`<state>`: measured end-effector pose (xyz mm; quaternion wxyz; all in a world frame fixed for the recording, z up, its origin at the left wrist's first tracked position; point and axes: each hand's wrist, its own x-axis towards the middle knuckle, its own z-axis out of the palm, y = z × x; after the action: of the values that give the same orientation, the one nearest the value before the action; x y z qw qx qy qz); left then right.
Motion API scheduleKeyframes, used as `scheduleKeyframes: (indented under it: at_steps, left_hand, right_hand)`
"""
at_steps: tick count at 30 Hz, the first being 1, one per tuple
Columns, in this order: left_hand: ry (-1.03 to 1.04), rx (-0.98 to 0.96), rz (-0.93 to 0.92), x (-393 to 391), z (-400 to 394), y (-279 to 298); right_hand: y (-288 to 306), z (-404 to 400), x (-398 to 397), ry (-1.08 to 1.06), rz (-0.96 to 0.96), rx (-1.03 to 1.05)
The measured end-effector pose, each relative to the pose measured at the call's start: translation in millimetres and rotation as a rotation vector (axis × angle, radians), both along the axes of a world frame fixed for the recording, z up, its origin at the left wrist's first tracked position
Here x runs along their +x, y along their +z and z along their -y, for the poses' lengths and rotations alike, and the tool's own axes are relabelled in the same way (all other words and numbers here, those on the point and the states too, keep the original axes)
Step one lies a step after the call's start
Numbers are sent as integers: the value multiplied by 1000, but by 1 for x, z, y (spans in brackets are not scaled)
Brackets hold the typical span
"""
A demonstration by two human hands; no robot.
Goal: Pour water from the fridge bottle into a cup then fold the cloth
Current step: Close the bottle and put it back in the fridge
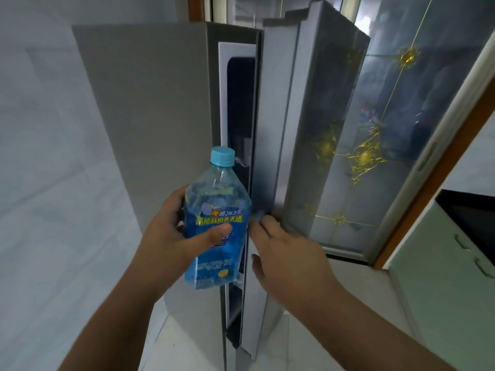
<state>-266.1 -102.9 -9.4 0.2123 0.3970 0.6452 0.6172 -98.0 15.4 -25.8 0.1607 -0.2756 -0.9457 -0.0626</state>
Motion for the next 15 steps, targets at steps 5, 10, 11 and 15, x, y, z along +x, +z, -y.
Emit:
scheduleKeyframes:
  at_steps: [5,10,11,15]
  left_hand:
    - [-39,32,47,12,-16,-7]
    - [-87,41,75,19,-30,-7]
    - [-112,44,76,22,-32,-8]
    - [-236,57,87,46,-49,-11]
  right_hand:
    - [25,12,11,-70,33,-174]
    - [32,9,26,-68,22,-235]
    - [31,9,32,-73,18,-230]
    - [26,6,68,-160,-60,-215]
